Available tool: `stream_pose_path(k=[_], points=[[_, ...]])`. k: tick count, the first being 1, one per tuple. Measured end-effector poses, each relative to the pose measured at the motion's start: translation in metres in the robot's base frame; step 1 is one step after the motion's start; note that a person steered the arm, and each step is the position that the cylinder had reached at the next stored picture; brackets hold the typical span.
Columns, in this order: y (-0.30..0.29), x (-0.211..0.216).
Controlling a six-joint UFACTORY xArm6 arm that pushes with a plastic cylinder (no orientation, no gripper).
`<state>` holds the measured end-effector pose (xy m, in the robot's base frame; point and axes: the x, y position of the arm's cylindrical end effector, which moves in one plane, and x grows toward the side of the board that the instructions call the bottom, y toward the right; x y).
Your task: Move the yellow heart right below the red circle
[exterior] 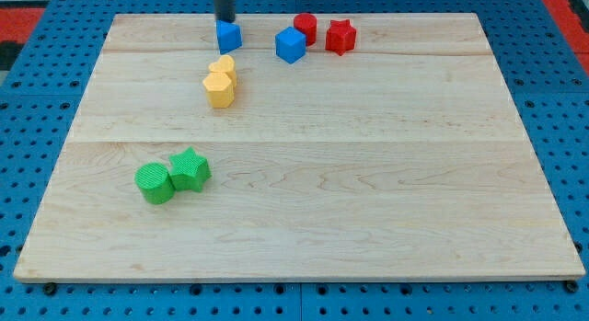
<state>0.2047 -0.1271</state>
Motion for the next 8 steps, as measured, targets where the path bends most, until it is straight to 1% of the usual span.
stream_pose_path(k=[1,2,3,4,5,7,8], points=[[0.004,0.018],[0.026,0.034],[-0.014,0.038],[-0.056,0.071],[-0.045,0.102],[0.089,0.107],[0.105,0.114]])
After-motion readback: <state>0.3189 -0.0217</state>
